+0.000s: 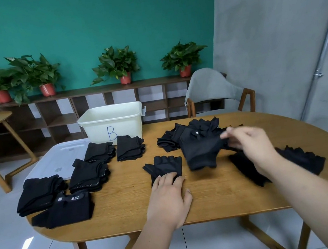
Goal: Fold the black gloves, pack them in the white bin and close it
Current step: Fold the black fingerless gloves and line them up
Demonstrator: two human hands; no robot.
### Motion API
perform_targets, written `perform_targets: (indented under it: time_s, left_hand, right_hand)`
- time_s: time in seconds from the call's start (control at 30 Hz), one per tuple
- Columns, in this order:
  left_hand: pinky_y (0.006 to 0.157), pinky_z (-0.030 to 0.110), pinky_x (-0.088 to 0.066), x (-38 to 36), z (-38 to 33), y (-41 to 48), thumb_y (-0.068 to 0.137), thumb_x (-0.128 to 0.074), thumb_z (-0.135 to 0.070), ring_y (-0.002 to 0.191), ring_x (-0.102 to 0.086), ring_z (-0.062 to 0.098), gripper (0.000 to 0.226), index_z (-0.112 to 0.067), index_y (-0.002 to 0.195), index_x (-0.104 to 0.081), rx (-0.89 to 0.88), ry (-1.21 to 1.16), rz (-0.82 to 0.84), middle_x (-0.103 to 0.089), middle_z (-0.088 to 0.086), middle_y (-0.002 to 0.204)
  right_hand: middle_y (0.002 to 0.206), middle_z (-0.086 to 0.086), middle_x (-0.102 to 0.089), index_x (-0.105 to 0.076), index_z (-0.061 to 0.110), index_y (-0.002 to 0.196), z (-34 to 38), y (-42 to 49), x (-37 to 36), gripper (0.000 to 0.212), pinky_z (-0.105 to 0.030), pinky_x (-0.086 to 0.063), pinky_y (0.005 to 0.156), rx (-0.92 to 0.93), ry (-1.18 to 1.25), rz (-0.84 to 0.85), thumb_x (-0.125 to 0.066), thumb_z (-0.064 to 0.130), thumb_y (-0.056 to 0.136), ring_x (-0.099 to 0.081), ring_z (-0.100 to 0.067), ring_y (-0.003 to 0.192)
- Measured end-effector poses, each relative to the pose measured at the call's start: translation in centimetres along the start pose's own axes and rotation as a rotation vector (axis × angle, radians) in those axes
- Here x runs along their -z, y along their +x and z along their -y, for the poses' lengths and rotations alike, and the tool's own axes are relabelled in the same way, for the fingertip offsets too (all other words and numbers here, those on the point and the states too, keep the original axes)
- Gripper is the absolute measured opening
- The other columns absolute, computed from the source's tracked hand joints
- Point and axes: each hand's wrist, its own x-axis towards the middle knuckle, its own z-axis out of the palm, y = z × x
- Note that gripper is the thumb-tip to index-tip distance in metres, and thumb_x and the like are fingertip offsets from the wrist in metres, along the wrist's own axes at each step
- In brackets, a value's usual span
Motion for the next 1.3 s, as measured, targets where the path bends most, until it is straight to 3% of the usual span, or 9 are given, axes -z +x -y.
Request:
perform_targets:
  time_s: [0.13,0.2,0.3,0.4,0.53,0.7,0.9,1.17,1.3]
  left_hand:
    - [0.132,0.037,-0.011,0.0,-0.1,-0.1,0.107,-0.033,-0.048,0.149,-0.031,0.013,0.054,-0.027,0.154,-0.05,0.029,-0.012,-0.025,-0.043,-0.008,0.157]
    - [0.131,0.037,-0.012,0.0,-0.1,-0.1,0.106,-0.034,-0.046,0.148,-0.033,0.013,0.054,-0.026,0.154,-0.048,0.04,-0.016,-0.031,-0.045,-0.007,0.156]
    - [0.13,0.038,-0.018,-0.1,-0.1,-0.2,0.104,-0.038,-0.044,0.148,-0.033,0.015,0.054,-0.026,0.155,-0.042,0.051,-0.041,-0.058,-0.043,-0.006,0.156]
    - [0.129,0.038,-0.022,-0.1,0.0,-0.3,0.104,-0.04,-0.044,0.15,-0.03,0.016,0.054,-0.031,0.156,-0.041,-0.011,-0.056,-0.08,-0.038,-0.005,0.16]
    - [0.13,0.037,-0.013,-0.5,0.4,-0.3,0.106,-0.034,-0.048,0.148,-0.032,0.012,0.05,-0.037,0.151,-0.054,-0.091,-0.033,-0.032,-0.047,-0.01,0.156]
    - [0.129,0.036,-0.016,-0.6,0.4,0.0,0.105,-0.033,-0.049,0.145,-0.035,0.012,0.051,-0.037,0.147,-0.058,-0.079,-0.034,-0.044,-0.047,-0.01,0.153]
    - [0.125,0.035,-0.023,-1.0,0.6,0.0,0.103,-0.031,-0.049,0.14,-0.039,0.013,0.05,-0.038,0.143,-0.061,-0.057,-0.027,-0.053,-0.049,-0.011,0.146]
    - [0.13,0.041,-0.02,-0.9,0.6,0.3,0.101,-0.034,-0.043,0.147,-0.036,0.018,0.054,-0.022,0.146,-0.054,0.028,-0.009,-0.127,-0.046,-0.002,0.153]
    - [0.132,0.044,-0.01,-1.1,0.6,0.2,0.099,-0.028,-0.045,0.158,-0.023,0.023,0.062,-0.017,0.148,-0.053,0.13,0.025,-0.135,-0.041,0.005,0.163]
  right_hand:
    - [0.102,0.011,-0.076,-0.078,0.035,0.084,-6.0,-2.6,-0.5,0.023,-0.024,-0.049,0.079,-0.018,-0.634,0.106,-0.063,0.037,0.102,-0.069,-0.011,0.095]
    - [0.117,0.012,-0.068,-0.076,0.034,0.103,-7.4,-3.5,-1.2,0.012,-0.028,-0.049,0.092,0.081,-0.675,0.007,-0.064,0.035,0.1,-0.064,-0.012,0.11]
    - [0.136,0.014,-0.056,-0.068,0.03,0.129,-7.3,-4.3,-3.0,0.029,-0.027,-0.042,0.104,0.225,-0.757,-0.015,-0.062,0.037,0.101,-0.048,-0.012,0.13]
    - [0.151,0.015,-0.051,-0.058,0.034,0.145,-6.8,-4.4,-5.0,0.042,-0.035,-0.037,0.119,0.333,-0.91,0.166,-0.051,0.045,0.105,-0.041,-0.01,0.142]
    - [0.167,0.012,-0.034,-0.042,0.038,0.157,-7.4,-4.4,-7.0,0.05,-0.045,-0.011,0.129,0.162,-1.155,0.343,-0.027,0.049,0.111,-0.024,-0.015,0.156]
    - [0.169,0.002,-0.033,-0.047,0.02,0.157,-6.0,-3.9,-9.2,0.049,-0.032,-0.011,0.13,0.292,-1.1,0.232,-0.041,0.028,0.108,-0.02,-0.016,0.158]
    - [0.159,-0.002,-0.042,-0.044,0.027,0.154,-5.3,-2.4,-11.5,0.046,-0.043,-0.043,0.111,0.01,-1.205,0.362,-0.035,0.035,0.11,-0.036,-0.026,0.146]
    - [0.176,0.006,0.005,-0.001,0.047,0.165,-7.1,-2.0,-12.7,0.058,-0.059,0.0,0.127,-0.111,-1.135,0.432,-0.018,0.048,0.109,0.006,-0.026,0.161]
    - [0.175,0.006,0.012,0.005,0.05,0.163,-7.1,-2.3,-12.6,0.058,-0.061,0.006,0.126,-0.123,-1.138,0.448,-0.016,0.05,0.109,0.014,-0.028,0.16]
